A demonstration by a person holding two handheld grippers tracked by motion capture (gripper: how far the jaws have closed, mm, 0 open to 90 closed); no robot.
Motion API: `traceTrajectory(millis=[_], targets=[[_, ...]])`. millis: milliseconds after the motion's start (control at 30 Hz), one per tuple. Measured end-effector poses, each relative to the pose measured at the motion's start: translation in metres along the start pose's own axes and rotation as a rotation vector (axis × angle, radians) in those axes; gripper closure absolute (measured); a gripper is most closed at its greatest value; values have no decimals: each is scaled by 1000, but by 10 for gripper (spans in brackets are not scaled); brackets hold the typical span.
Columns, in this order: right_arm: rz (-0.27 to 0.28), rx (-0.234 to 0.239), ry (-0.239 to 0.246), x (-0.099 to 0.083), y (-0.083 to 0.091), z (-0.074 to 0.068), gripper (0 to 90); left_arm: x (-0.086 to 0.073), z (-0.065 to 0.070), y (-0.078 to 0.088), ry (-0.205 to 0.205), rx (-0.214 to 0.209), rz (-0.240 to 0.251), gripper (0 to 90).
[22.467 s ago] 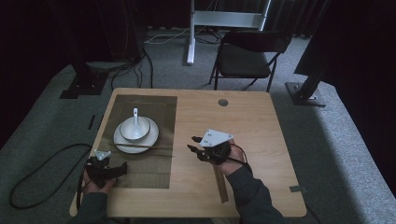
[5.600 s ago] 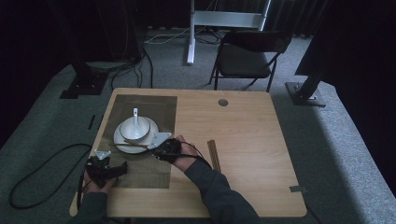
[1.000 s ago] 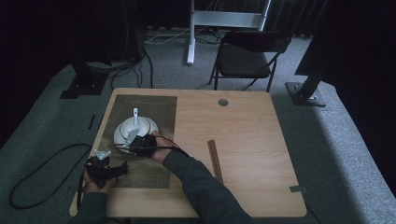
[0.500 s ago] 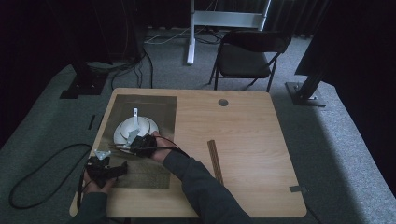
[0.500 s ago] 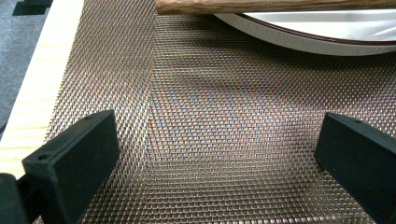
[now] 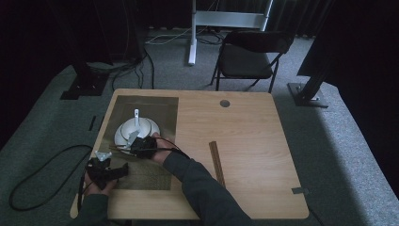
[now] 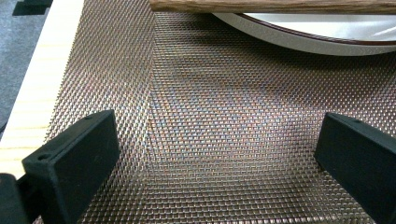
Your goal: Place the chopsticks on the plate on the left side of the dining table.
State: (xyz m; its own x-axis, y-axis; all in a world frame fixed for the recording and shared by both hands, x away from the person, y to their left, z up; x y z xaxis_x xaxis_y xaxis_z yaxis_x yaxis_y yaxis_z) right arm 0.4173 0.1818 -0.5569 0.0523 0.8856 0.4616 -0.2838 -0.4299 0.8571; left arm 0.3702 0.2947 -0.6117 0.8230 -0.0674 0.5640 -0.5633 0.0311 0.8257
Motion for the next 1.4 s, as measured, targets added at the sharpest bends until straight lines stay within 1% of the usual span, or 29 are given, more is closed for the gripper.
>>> traceTrajectory(millis=[467, 1400], targets=[[-6, -6, 11, 3, -1, -1, 846, 0, 0, 0, 0, 1, 0, 1], [-13, -19, 3, 2, -5, 2, 840, 0, 0, 0, -1, 0, 0, 2]])
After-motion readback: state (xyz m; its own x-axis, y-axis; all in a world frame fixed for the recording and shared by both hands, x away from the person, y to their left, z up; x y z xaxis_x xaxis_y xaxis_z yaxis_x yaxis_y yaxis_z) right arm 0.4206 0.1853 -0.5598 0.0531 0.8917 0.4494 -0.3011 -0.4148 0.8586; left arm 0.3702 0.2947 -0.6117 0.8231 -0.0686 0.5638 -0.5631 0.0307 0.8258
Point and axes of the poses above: each handheld gripper's, and its own axes: y roughly backward along the jaws, x roughly out of its top, z roughly to its right, the point moved 9 cm from there along -y, roughly forward along the jaws, and after that the axes turned 9 degrees about -z, right-handed, at the moved point
